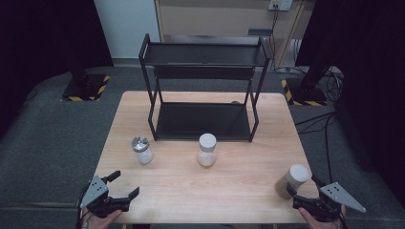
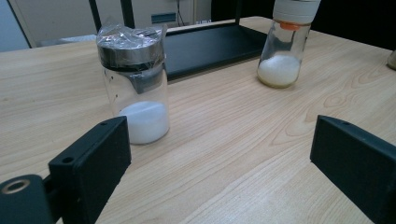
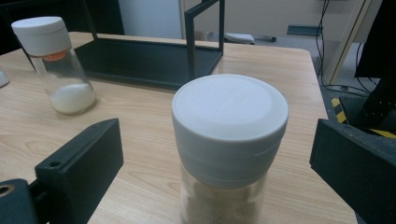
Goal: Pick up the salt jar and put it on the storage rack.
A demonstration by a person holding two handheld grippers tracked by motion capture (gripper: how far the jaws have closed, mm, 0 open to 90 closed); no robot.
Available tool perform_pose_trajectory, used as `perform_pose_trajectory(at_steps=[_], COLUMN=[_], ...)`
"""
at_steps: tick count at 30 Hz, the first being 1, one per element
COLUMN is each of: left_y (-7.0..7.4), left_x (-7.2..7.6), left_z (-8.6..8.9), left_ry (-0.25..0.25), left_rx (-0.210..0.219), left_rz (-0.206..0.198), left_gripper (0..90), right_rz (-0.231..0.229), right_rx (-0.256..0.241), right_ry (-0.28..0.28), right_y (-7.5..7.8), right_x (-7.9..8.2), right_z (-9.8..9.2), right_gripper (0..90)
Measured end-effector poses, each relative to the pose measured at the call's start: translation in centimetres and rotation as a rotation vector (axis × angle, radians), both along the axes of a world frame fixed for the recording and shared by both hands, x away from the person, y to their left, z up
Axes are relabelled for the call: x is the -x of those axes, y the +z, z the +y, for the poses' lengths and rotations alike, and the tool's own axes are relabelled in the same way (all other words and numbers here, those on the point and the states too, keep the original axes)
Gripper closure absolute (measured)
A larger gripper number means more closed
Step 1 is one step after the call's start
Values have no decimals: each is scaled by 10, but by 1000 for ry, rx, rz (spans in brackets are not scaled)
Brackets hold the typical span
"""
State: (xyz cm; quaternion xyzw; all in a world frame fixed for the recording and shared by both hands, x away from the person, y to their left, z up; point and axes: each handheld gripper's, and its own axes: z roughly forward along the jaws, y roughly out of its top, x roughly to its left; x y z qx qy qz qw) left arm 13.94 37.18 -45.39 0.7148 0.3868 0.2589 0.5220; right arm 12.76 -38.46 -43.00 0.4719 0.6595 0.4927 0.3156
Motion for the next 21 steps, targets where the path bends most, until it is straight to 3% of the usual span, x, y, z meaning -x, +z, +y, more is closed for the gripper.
perform_pose_trajectory(at_steps=[14,21], left_y=[0,-1], left_x=[-1,0], left_z=[1,1], left_ry=[-7,-9], left_rx=[0,4], left_rz=[5,3], left_gripper=[44,44], right_rz=[6,6], right_rx=[-28,-16], right_ry=[9,7], right_y=[-1,0], right_x=[-2,-1], right_z=[-3,-1], right_gripper=[25,26])
